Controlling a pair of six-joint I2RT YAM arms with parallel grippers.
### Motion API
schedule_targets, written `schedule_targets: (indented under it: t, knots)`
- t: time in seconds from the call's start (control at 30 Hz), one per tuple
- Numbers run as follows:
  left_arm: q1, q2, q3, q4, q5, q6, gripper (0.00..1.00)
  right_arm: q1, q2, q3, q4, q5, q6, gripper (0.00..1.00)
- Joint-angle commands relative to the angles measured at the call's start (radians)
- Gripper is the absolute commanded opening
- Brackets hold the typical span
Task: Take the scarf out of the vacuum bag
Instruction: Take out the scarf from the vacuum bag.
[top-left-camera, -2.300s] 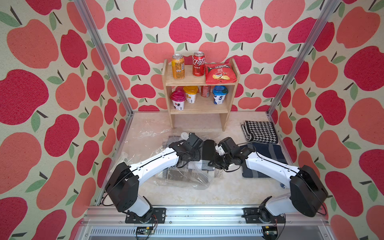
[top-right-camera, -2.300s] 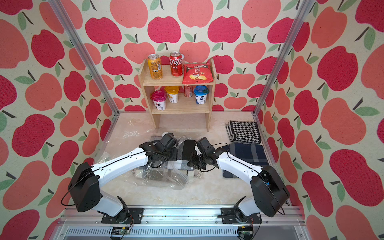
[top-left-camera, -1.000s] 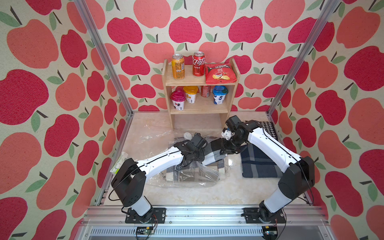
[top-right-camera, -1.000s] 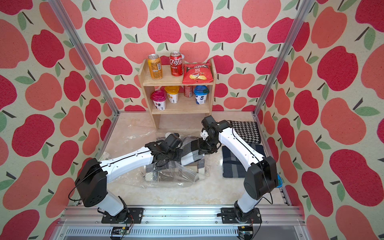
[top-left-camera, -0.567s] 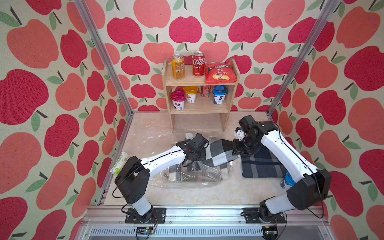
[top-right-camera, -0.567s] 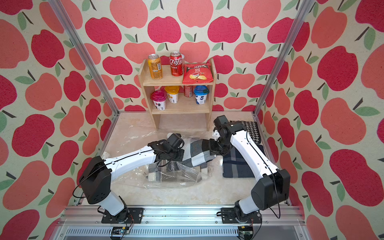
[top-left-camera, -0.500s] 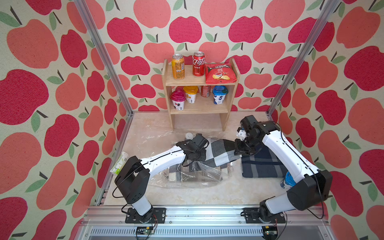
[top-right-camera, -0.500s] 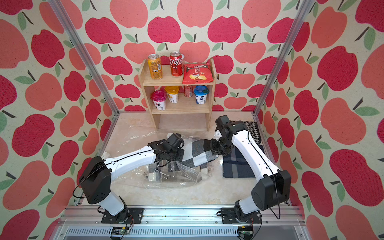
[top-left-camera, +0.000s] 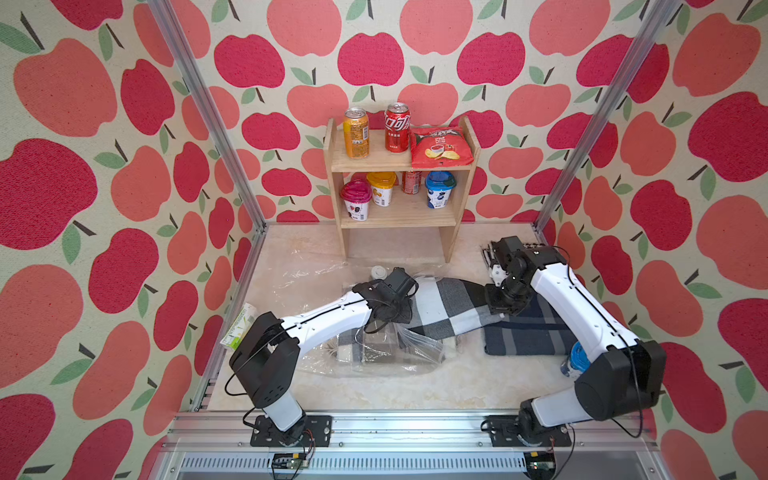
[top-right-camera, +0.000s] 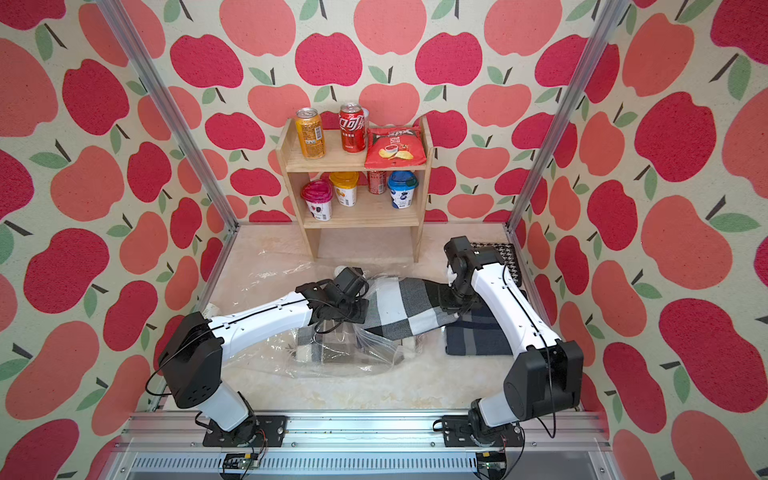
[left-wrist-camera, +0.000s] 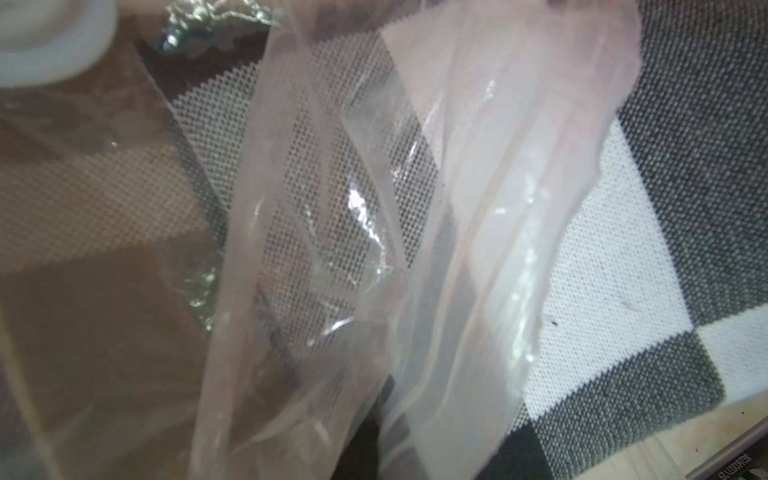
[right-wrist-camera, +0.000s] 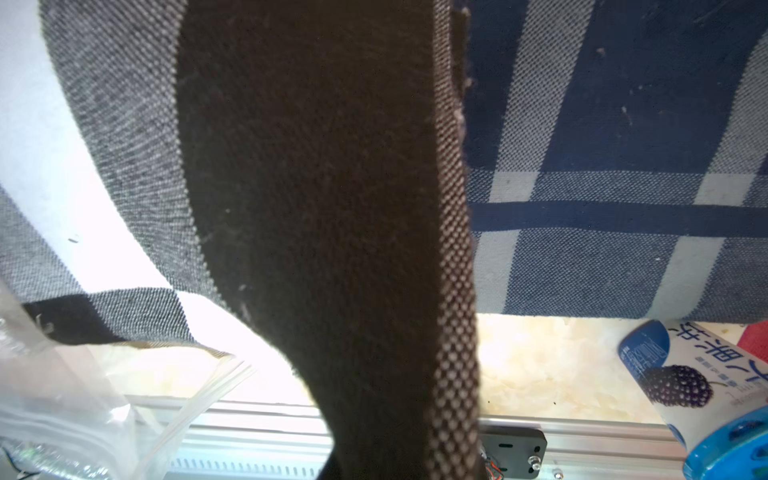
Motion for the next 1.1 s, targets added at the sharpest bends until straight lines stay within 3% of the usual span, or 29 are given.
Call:
schedule_targets:
  t: [0.0,0.23,0.53,1.07]
  knots:
    - [0.000,0.000,0.001,-0.035,-0.001,0.023,0.00,-0.020,-0.074,-0.062,0.098,0.107,-0.103,0.00]
    - [0.007,-0.012,-0.018,-0.022,0.010,0.028,0.00,-0.066,-0.216,-0.218,0.300,0.197,-0.238,0.00]
    - [0.016,-0.019,-0.032,-0.011,0.030,0.045,0.00,-0.193,-0.271,-0.257,0.328,0.128,-0.295,0.00]
    - [0.041,-0.049,-0.076,-0.010,0.048,0.047,0.00,-0.307,-0.359,-0.363,0.452,0.190,-0.395,0.00]
